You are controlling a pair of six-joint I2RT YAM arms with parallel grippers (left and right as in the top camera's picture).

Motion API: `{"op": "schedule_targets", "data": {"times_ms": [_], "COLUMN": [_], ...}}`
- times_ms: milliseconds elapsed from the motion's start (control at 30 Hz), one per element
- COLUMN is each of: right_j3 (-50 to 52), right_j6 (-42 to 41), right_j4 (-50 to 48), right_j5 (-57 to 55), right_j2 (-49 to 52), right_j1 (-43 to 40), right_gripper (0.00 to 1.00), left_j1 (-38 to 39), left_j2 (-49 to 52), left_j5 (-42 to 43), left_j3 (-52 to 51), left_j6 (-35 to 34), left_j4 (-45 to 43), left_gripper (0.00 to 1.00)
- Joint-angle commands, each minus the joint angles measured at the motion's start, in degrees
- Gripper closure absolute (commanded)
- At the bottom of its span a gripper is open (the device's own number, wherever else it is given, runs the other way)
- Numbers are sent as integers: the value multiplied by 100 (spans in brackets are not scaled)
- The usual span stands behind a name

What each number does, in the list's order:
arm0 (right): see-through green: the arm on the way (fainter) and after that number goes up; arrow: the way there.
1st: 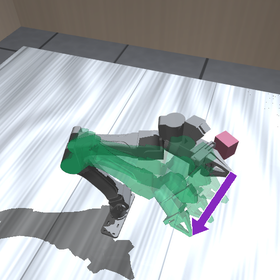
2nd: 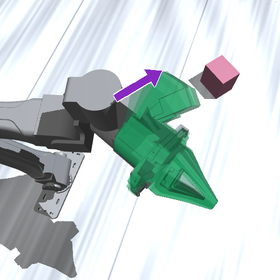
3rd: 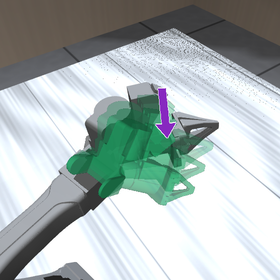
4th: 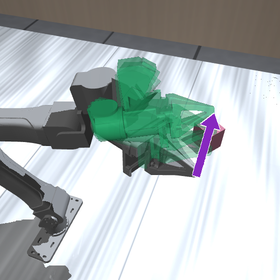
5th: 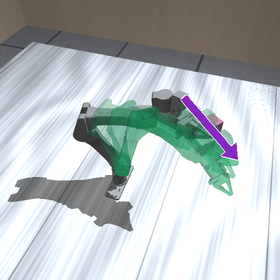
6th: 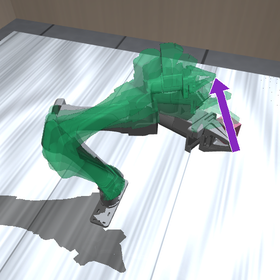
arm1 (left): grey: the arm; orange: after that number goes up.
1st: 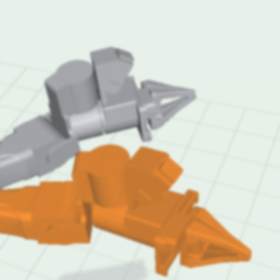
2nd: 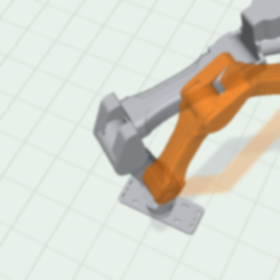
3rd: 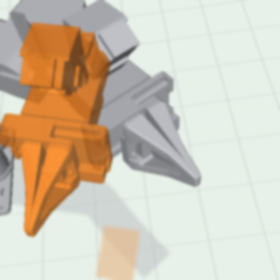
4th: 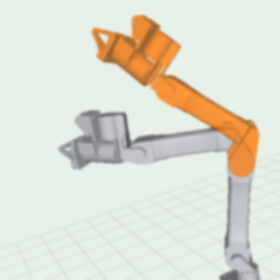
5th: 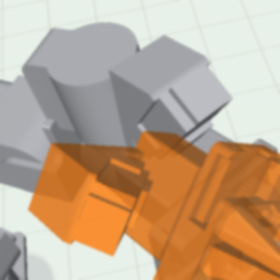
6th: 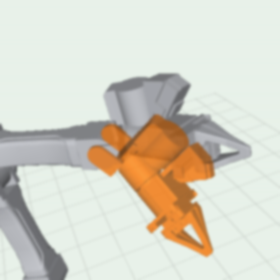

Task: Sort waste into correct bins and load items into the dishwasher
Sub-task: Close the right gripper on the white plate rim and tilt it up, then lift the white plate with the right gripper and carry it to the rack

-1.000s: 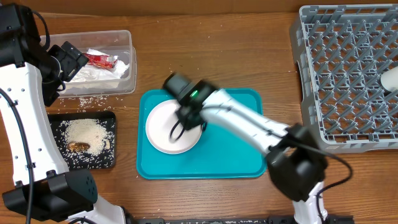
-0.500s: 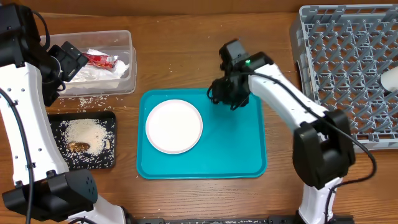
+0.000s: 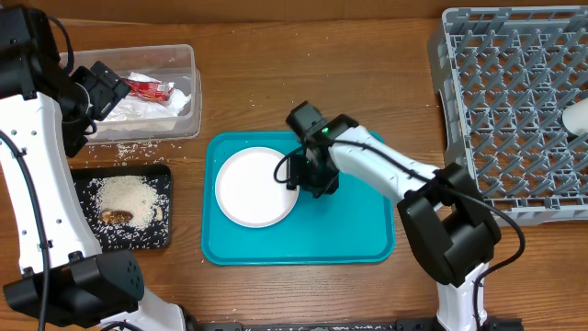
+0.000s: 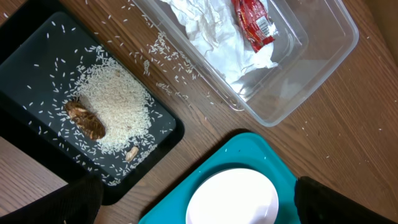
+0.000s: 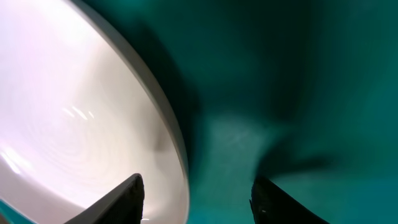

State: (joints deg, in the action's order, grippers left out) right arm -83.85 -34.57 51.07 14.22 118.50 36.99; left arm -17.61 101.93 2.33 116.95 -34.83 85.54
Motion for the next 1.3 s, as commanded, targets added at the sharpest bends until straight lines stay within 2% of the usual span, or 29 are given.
{"op": "schedule_targets", "data": {"times_ms": [0,100,167,267,367,467,633,733,900,1067,1200,1267], "right_j3": [184,313,358,367,341,184,-555,-1333,-2734,-3770,-3803,-3674], "right_j6": [-697,-901,-898,-898,-898,-892,-553,-505,487,610,616,918], "right_j4": [-107,-164,-170,-144,-129,125,1093,2020,2942,2929,2352,2050], "right_j5": [-573,-713,-713,-717,-715,-715,-911,-1453,-2175,-3086,-3582,-3781], "right_j2": [26,26,26,26,24,-37,-343,-640,-1049,-1147,-1128,-1106], "right_j1": [212,269,269,269,264,151,-428,-1104,-2389,-3595,-4393,-4712], "right_gripper": [43,46,53,79,96,96,96,96,96,96,96,96], "left_j1": [39,37,39,39,37,39,39,39,39,39,39,39], "left_j2": [81,81,81,81,81,81,81,81,81,81,81,81], "left_j5": [4,2,2,2,2,2,4,4,4,4,2,4], "left_j3": [11,11,11,11,11,11,11,11,11,11,11,11], "left_j6": [-52,-52,-52,-52,-52,-52,-52,-52,-52,-52,-52,-52], "left_j4": [-11,-11,-11,-11,-11,-11,-11,-11,-11,-11,-11,-11], "left_gripper": [0,0,0,0,0,0,0,0,0,0,0,0]}}
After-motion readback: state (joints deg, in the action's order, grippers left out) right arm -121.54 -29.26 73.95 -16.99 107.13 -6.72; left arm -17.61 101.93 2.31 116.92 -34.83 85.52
